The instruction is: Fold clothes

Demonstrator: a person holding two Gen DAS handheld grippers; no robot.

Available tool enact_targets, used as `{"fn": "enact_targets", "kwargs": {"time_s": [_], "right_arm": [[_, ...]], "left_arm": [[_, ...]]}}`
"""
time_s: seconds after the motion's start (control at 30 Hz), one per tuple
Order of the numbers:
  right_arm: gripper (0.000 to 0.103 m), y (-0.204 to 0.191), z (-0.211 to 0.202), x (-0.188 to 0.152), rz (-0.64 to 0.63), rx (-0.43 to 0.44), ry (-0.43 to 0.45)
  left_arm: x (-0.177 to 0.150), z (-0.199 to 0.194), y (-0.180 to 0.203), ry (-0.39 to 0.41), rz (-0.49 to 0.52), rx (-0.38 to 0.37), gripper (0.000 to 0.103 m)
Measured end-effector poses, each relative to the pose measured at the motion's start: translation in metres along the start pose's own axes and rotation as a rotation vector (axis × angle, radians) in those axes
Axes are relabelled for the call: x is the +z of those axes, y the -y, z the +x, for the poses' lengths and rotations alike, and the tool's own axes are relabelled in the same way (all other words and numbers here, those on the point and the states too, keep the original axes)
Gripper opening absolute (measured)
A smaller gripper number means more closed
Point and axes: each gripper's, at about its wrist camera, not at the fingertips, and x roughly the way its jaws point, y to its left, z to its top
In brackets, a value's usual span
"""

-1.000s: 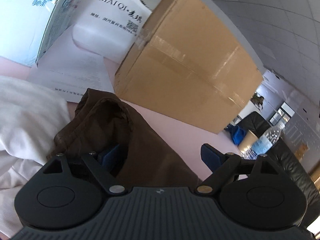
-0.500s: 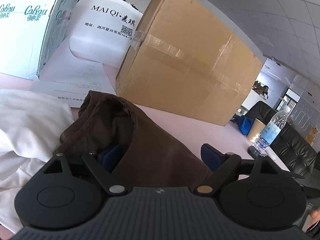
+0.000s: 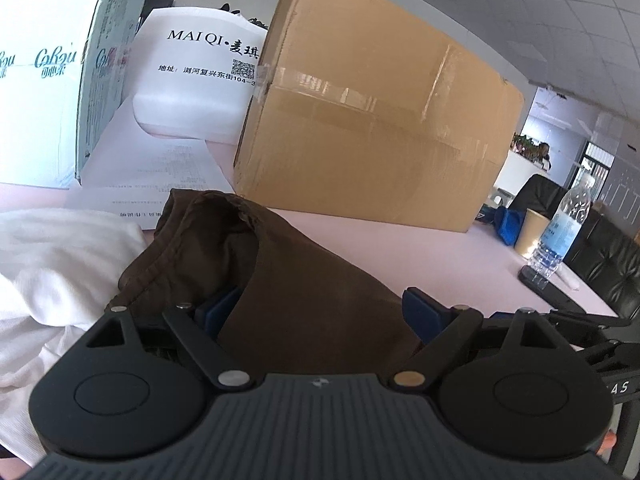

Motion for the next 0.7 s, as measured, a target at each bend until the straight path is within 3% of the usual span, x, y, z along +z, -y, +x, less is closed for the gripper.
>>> {"fn": "enact_targets", "kwargs": {"time_s": [0.23,0.27,0.37,0.47,0.53,0.6,0.7], "right_arm": [[0.082,0.000,-0.001,0.000,0.008,0.012,-0.002],[0.082,0.002,-0.002,0.000,0.021,0.036,-0.008],[0.082,0.013,0.005,0.001,0.142,0.222,-0.082],[0.083,0.020,0.013,0.000,0.211,0.267,-0.118],[0.076,0.026,0.017,0.000,0.248,0.271,-0.123],[0.054,0.030,0.018,0.000,0.287,0.254,-0.116],[0.040,0.031,0.018,-0.001,0.306,0.249,-0.103]], "left_arm": [[-0.001,0.000,0.000,0.000,0.009,0.004,0.086],[-0.001,0.000,0.001,-0.001,0.010,0.005,0.086],[-0.001,0.000,0.002,0.000,0.017,0.008,0.086],[-0.001,0.000,0.003,0.001,0.021,0.007,0.086],[-0.001,0.000,0.003,0.001,0.023,0.008,0.086],[-0.001,0.000,0.004,0.002,0.025,0.015,0.086],[-0.001,0.000,0.003,0.008,0.013,0.028,0.086]]}}
